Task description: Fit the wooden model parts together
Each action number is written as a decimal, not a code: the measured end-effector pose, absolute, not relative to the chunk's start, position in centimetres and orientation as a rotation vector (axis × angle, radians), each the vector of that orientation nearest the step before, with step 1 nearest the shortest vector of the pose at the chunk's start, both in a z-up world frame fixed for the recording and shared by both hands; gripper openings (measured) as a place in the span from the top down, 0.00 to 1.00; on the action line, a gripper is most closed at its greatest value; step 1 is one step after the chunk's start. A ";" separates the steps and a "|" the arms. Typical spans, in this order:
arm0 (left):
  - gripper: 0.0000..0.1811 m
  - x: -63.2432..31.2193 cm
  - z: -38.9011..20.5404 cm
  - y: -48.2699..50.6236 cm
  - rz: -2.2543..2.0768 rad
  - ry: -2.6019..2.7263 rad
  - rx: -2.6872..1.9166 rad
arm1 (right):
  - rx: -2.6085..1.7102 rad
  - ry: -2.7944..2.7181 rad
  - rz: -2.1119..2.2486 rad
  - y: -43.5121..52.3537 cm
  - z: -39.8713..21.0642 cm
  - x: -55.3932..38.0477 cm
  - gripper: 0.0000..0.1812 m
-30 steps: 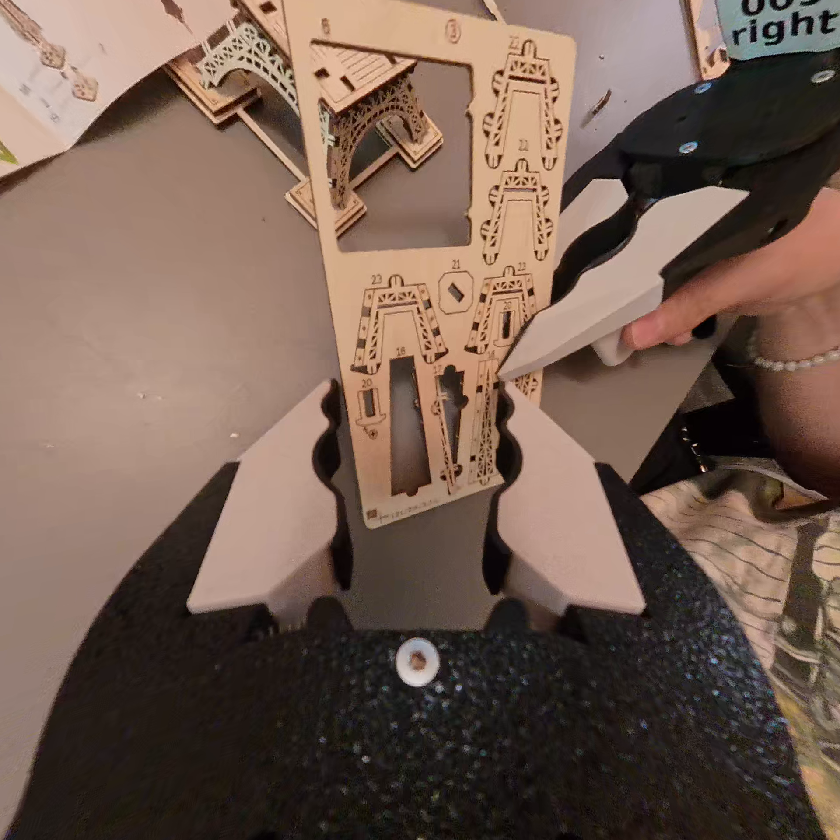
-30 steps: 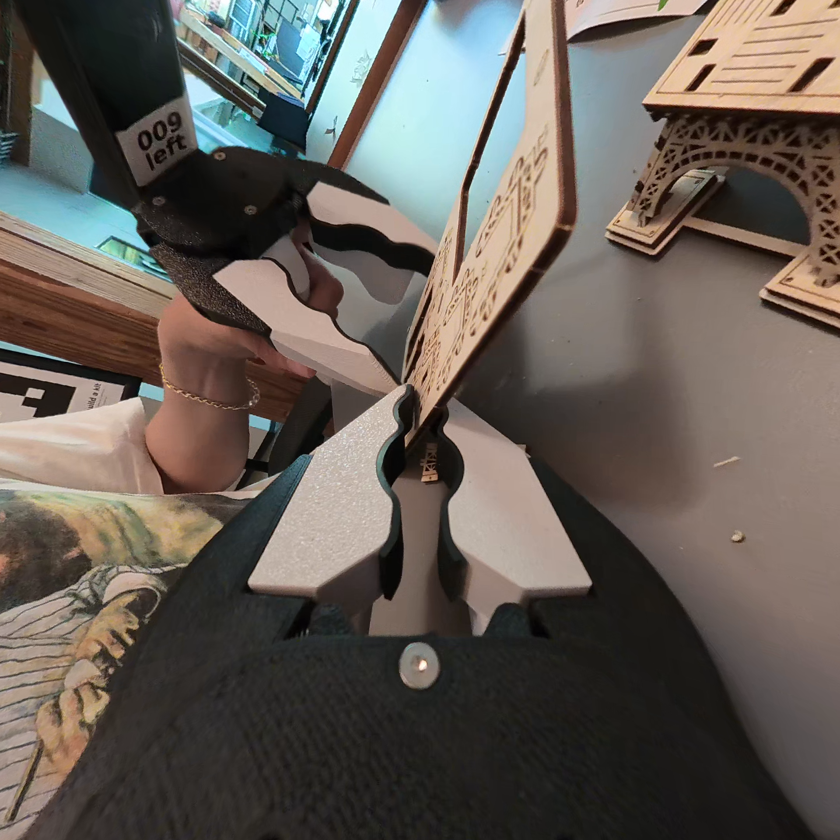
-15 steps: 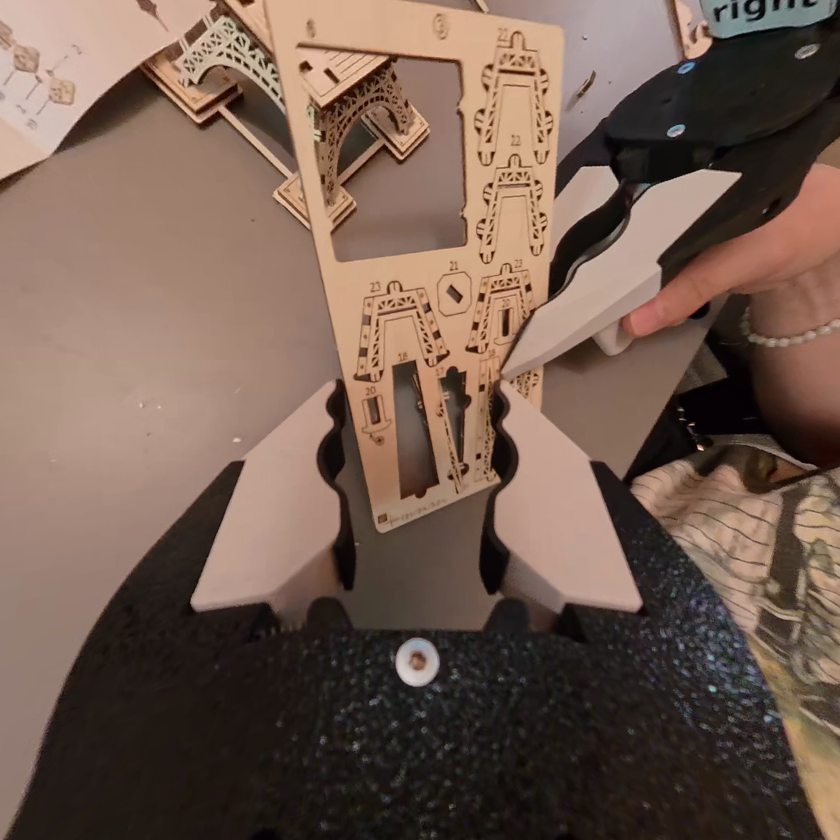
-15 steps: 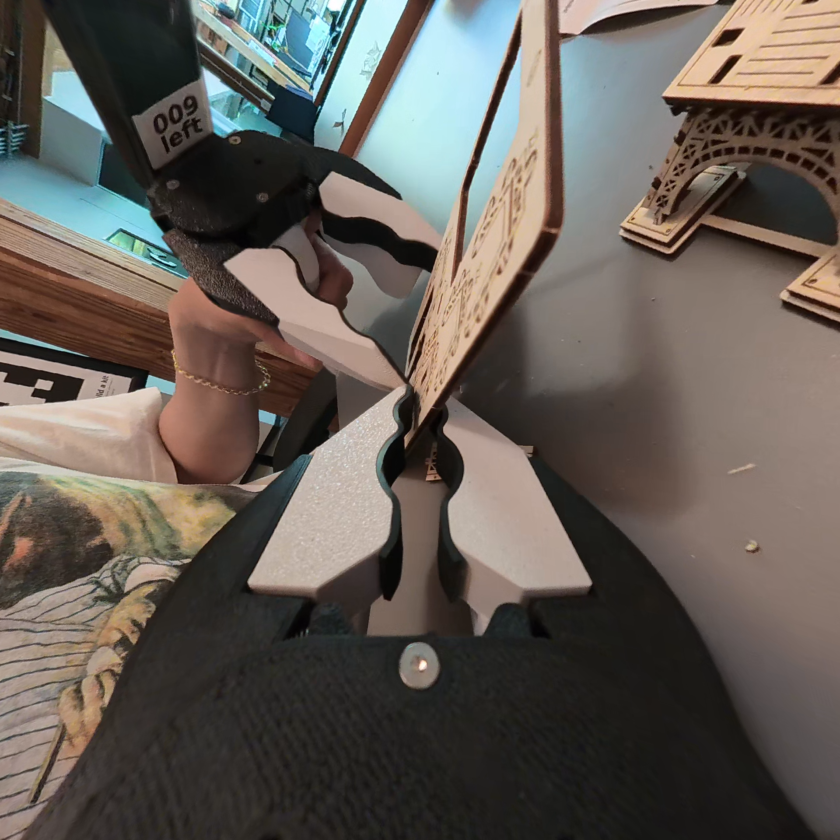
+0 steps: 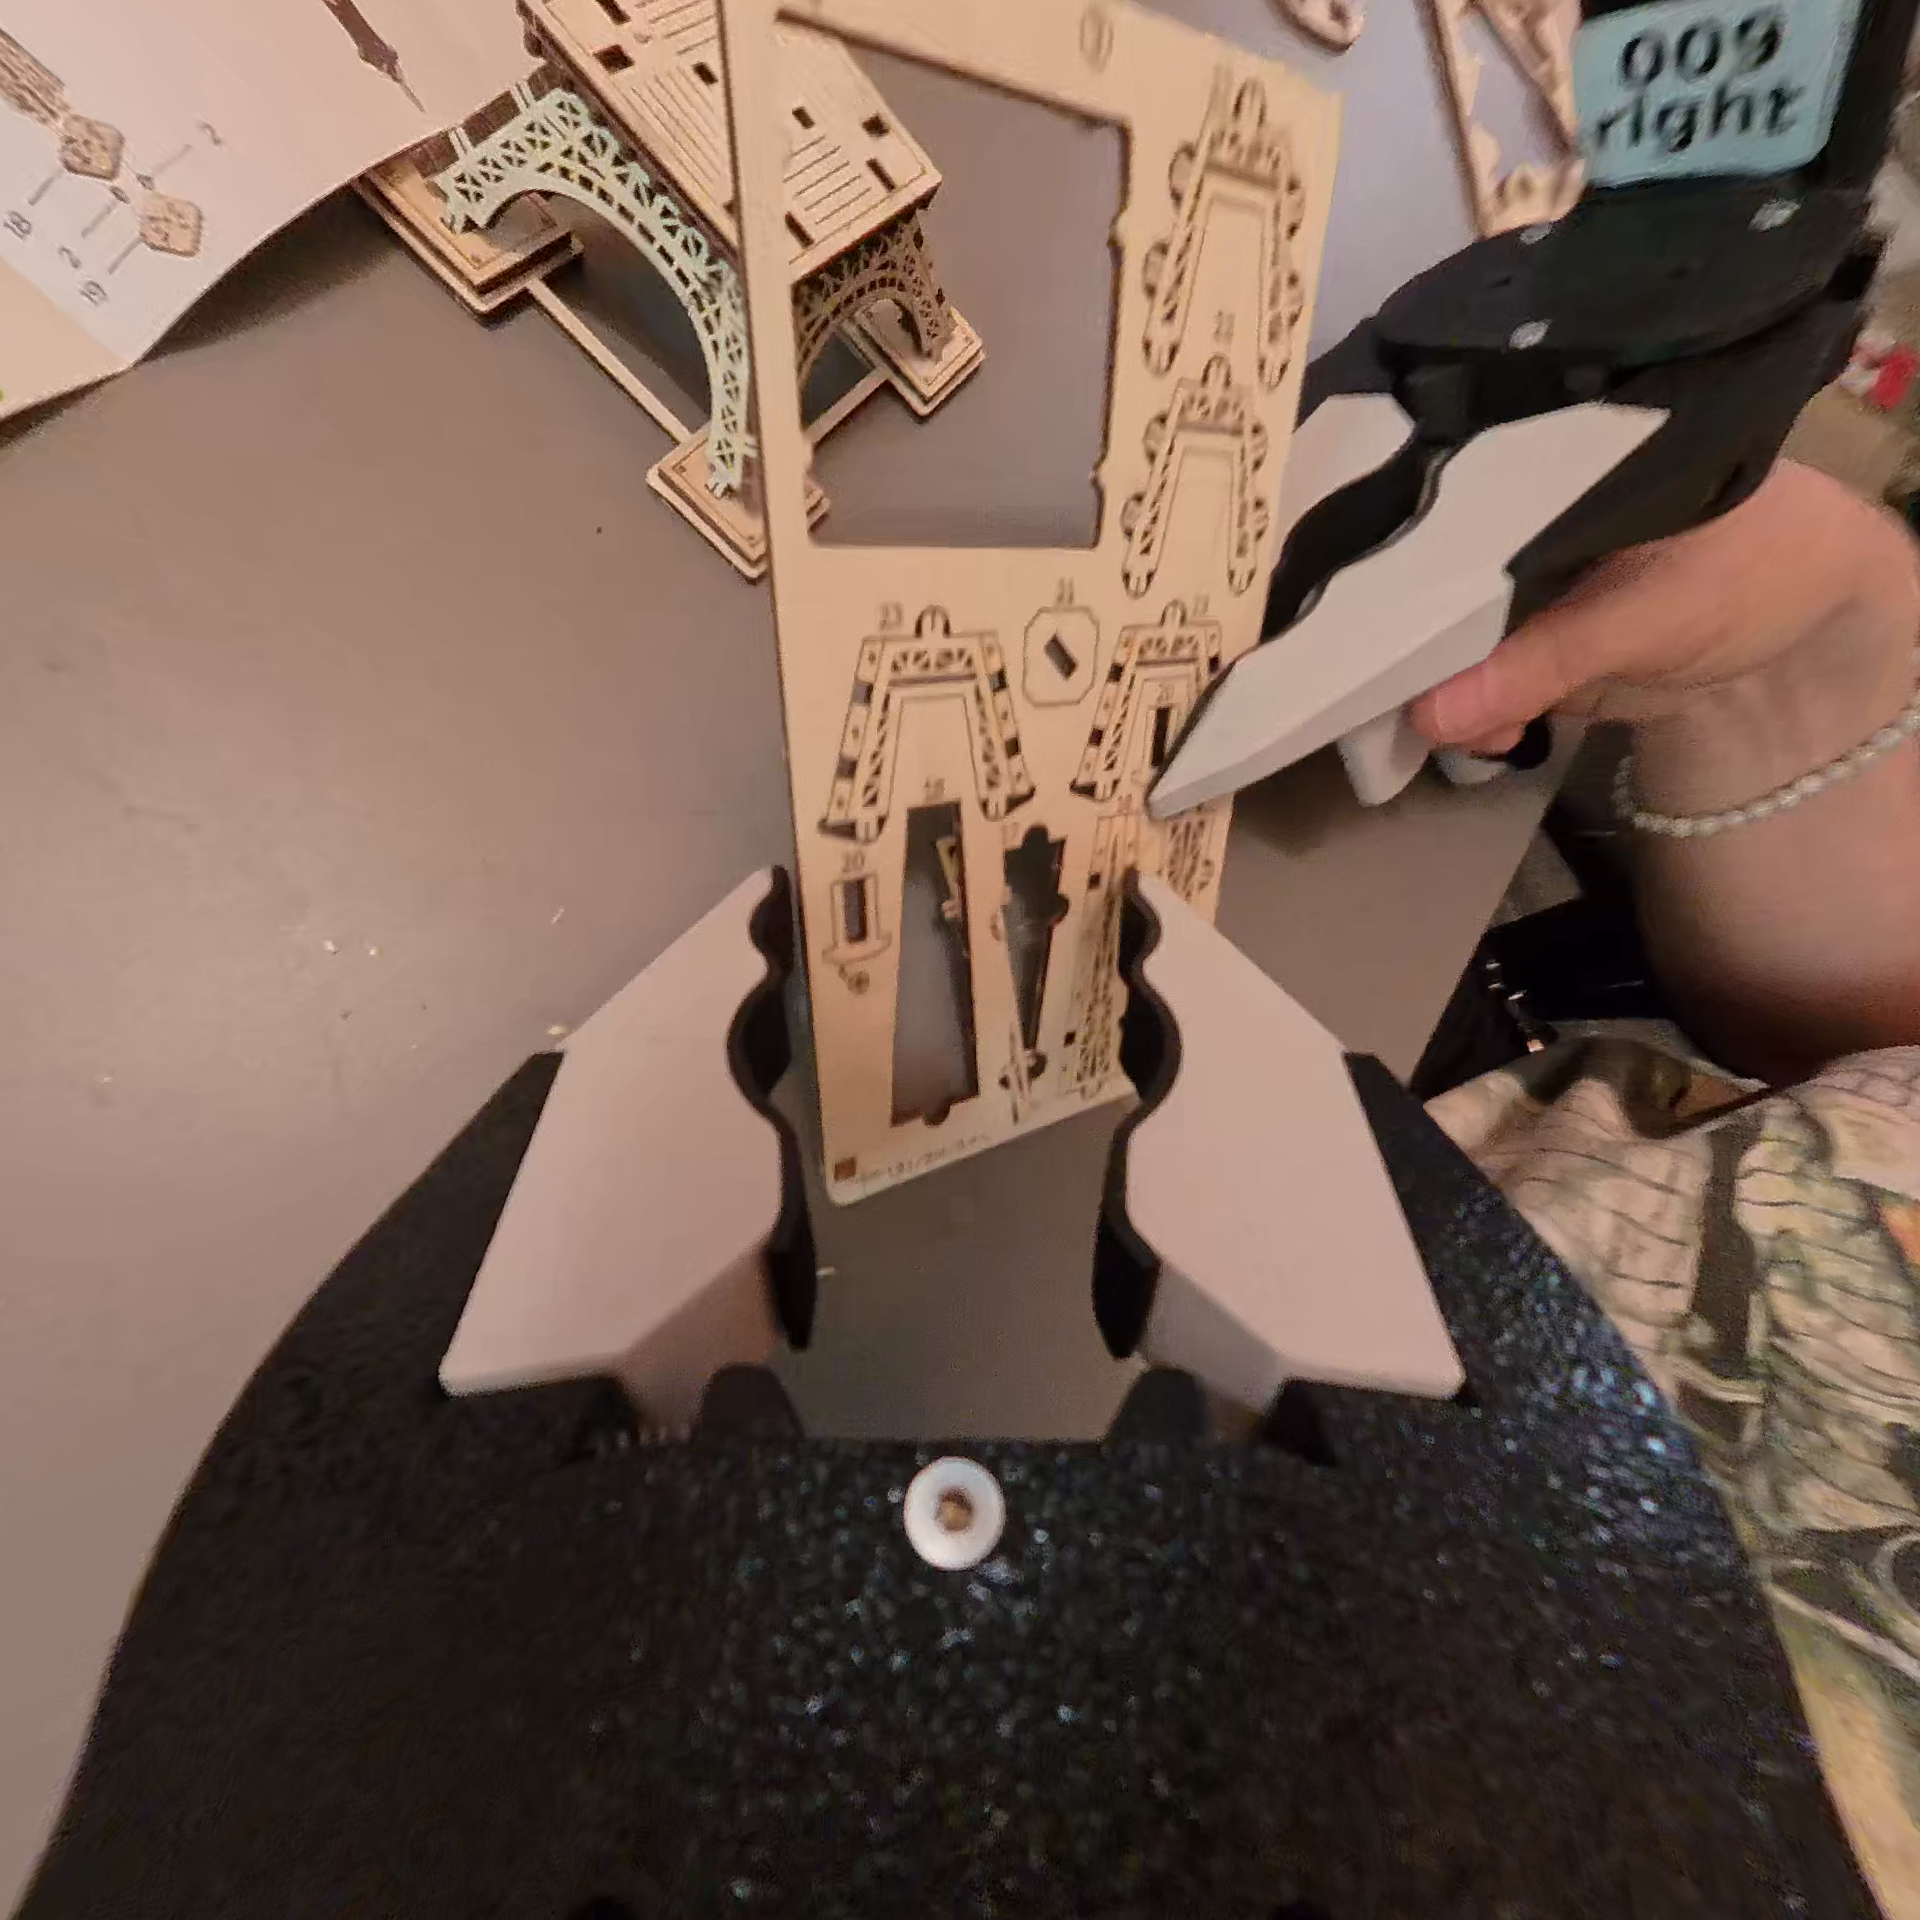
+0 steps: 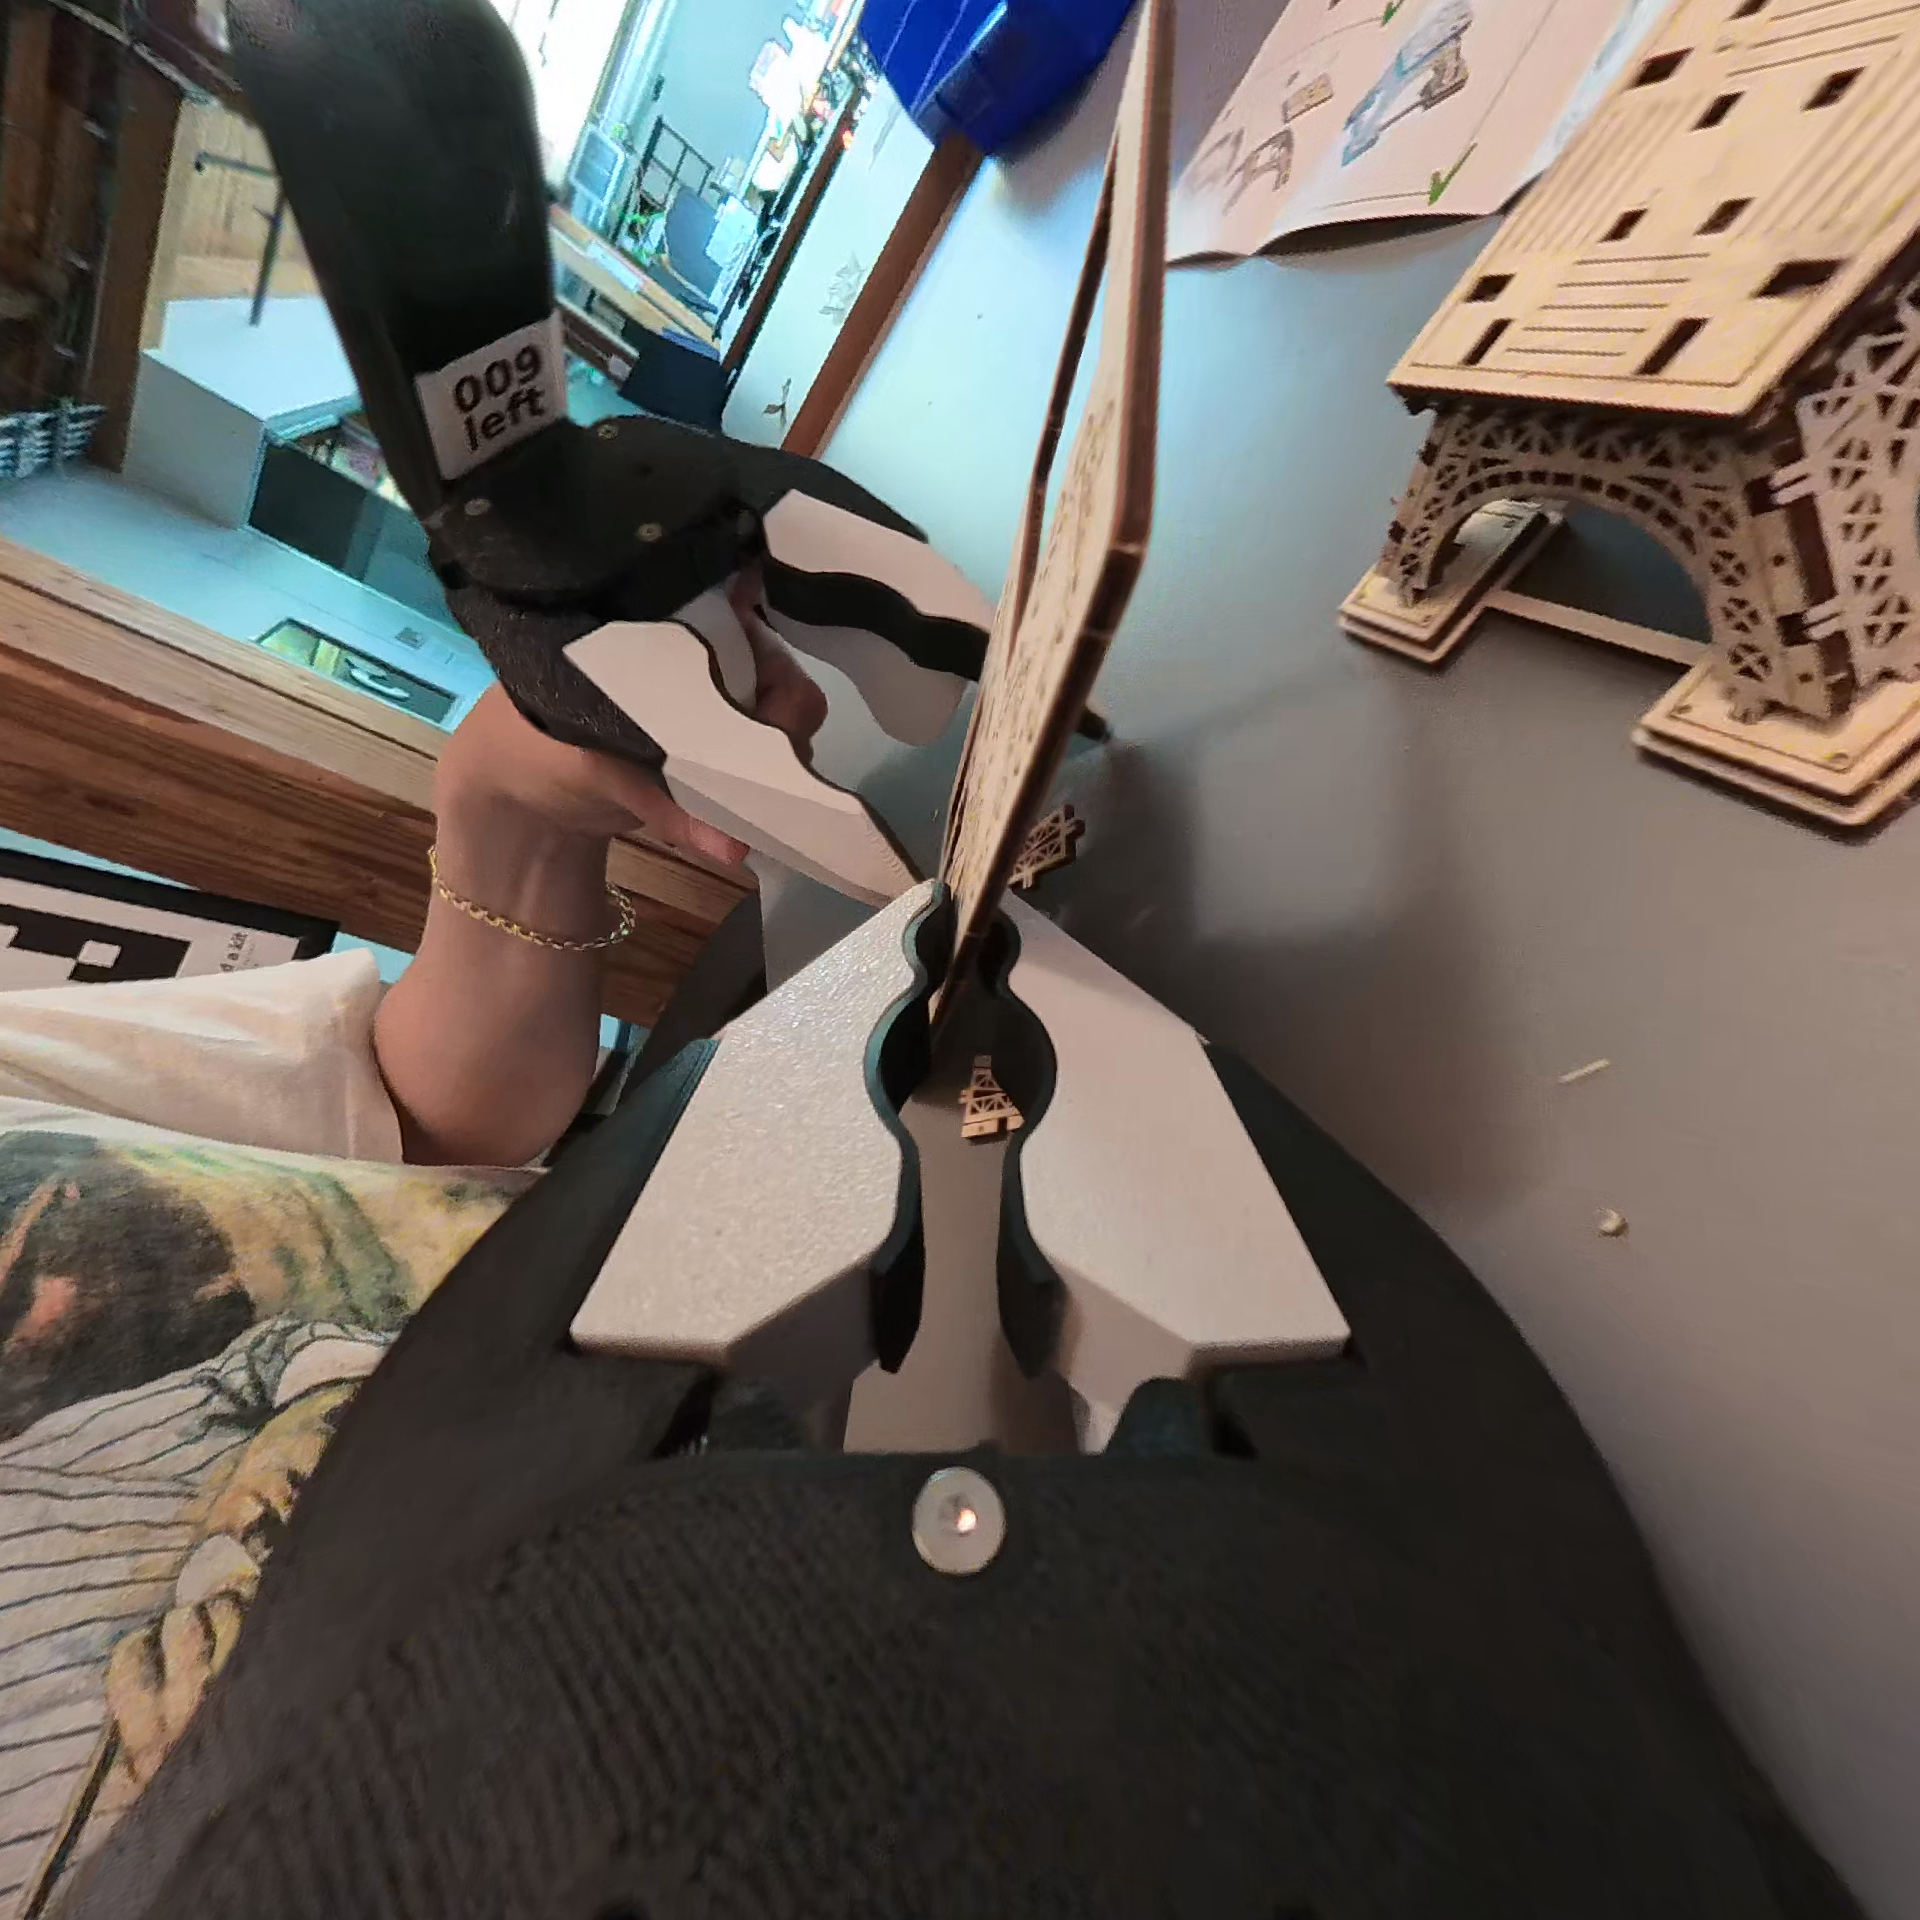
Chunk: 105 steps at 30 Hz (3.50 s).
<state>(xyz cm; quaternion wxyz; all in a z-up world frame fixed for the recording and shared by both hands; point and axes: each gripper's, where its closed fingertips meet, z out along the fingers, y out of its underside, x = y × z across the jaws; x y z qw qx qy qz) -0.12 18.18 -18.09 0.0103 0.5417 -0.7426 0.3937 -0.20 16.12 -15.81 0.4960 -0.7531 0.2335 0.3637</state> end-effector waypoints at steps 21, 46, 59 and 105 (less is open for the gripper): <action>0.67 0.5 -18.8 18.6 0.995 -2.503 1.731 | -1.924 0.611 0.837 16.1 -17.3 -0.2 0.98; 0.61 -2.1 -19.5 20.6 0.847 -2.779 1.698 | -1.849 0.558 0.898 16.3 -16.1 -0.8 0.99; 0.64 -1.8 -17.3 18.7 1.221 -2.436 1.726 | -1.814 0.538 0.917 16.2 -15.6 -0.8 1.00; 0.57 -0.4 -18.9 19.4 1.186 -2.575 1.727 | -1.938 0.551 0.856 16.0 -17.1 -1.1 0.98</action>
